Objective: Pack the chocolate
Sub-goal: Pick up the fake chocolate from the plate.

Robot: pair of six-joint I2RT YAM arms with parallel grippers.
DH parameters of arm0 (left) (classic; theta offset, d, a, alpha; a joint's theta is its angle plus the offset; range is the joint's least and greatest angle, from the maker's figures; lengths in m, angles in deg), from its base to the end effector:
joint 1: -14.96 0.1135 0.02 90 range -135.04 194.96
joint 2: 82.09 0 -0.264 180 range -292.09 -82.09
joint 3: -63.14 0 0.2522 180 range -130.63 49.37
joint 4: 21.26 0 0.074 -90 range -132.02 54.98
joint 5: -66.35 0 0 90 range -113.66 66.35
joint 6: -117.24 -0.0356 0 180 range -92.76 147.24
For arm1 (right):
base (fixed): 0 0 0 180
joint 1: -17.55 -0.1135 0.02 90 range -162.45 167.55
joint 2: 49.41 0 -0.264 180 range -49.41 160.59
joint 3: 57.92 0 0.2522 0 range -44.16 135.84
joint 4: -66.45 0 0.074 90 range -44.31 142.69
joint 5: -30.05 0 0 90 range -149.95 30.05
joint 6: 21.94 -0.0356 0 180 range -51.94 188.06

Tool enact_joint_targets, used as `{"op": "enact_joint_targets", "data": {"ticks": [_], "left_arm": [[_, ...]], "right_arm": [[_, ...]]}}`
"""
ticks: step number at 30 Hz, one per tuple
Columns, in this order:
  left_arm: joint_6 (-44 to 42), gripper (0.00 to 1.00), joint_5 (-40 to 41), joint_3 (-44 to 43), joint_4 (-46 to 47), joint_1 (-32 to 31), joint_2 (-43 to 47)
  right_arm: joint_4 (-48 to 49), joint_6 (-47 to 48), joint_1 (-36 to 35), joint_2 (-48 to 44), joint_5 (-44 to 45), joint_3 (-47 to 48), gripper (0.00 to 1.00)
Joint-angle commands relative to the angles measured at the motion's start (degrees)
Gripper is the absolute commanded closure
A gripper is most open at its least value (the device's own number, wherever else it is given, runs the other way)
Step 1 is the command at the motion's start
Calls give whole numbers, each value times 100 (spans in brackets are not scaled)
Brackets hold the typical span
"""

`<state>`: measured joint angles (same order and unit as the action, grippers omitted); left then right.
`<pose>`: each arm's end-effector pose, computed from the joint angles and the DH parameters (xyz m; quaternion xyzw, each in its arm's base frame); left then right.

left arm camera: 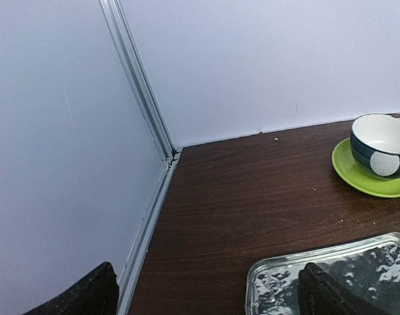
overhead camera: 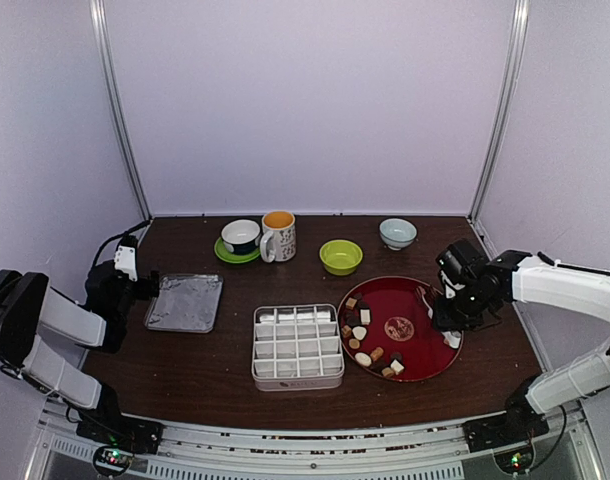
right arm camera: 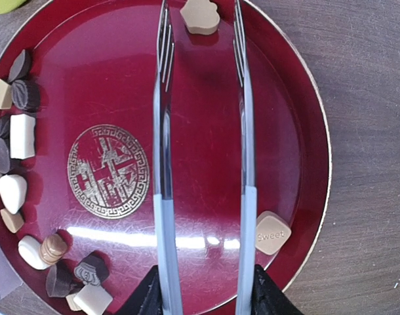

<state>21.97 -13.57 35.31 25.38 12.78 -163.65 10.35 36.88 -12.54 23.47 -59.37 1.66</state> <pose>0.2387 -0.0029 0.1578 -0.0095 0.7488 0.0836 0.6575 0.1960 0.1131 0.2052 0.0103 0.9838 0.0868 0.1564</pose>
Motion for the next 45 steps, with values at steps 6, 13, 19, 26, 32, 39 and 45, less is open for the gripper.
{"op": "enact_joint_targets", "data": {"ticks": [6,13,19,26,32,39,45], "left_arm": [[1,2,-2,-123,358,51,-9],[1,2,2,-123,361,57,-9],[1,2,2,-123,360,52,-7],[1,2,2,-125,361,52,-9],[5,2,2,-123,358,54,-14],[5,2,2,-123,362,58,-9],[5,2,2,-125,359,53,-9]], "right_arm": [[275,164,38,276,343,304,59],[438,244,38,525,289,395,61],[631,298,38,627,293,468,69],[732,631,23,415,90,426,76],[984,1251,-103,-326,-898,46,81],[1259,1534,-628,-1209,-2095,-109,82],[1229,1718,-1163,-1066,-2363,154,82]]}}
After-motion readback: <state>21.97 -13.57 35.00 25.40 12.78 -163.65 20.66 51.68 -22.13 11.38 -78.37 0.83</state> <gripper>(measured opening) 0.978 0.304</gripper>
